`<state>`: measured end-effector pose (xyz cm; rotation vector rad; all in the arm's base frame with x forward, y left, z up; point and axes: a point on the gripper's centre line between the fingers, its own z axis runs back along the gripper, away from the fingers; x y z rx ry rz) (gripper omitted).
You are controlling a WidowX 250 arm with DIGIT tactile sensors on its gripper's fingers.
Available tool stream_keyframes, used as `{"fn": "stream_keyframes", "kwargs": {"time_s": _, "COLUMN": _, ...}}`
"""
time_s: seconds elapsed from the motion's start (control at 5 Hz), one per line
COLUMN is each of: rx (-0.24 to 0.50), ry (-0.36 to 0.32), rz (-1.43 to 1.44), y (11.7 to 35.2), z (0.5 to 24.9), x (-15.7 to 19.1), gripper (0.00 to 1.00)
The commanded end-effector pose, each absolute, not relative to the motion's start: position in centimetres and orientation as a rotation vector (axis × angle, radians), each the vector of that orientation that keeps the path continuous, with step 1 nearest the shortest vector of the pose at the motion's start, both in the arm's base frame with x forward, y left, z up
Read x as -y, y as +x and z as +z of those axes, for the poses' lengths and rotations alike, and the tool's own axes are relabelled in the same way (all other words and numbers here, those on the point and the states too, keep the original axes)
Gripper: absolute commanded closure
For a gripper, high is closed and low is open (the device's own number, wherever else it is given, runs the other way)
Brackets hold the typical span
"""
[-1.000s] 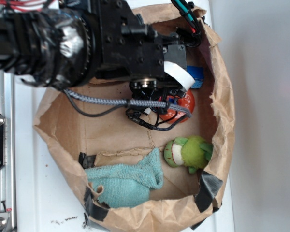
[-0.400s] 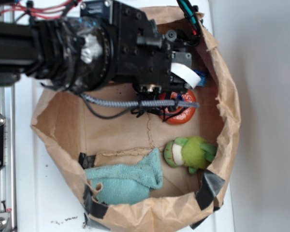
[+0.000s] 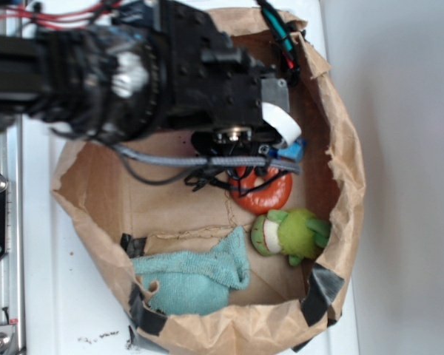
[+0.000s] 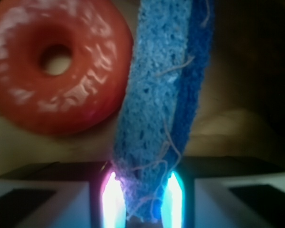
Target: Grab the blue sponge.
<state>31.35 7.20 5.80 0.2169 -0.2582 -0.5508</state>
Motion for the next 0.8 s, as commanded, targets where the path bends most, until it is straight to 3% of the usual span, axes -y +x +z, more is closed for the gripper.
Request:
{"fn": "stream_keyframes", "kwargs": {"time_s": 0.0, "rx": 0.339, "ry": 0.181, "rz": -0.593, "y": 29.7, "z": 12.6, "x": -7.2, "gripper": 1.00}}
{"fn": "stream_keyframes", "kwargs": {"time_s": 0.2, "rx": 0.279, "ry": 0.147, "rz": -0.560, "y": 29.6, "z": 14.0, "x": -6.5, "gripper": 1.00}}
{"fn": "stream_keyframes", "kwargs": {"time_s": 0.4, "rx": 0.166, "ry": 0.102, "rz": -0.500, "y": 29.6, "z": 16.1, "x": -5.2, "gripper": 1.00}}
{"fn": "stream_keyframes", "kwargs": {"time_s": 0.6, "rx": 0.125, "ry": 0.075, "rz": -0.470, "y": 29.5, "z": 17.9, "x": -2.8, "gripper": 1.00}}
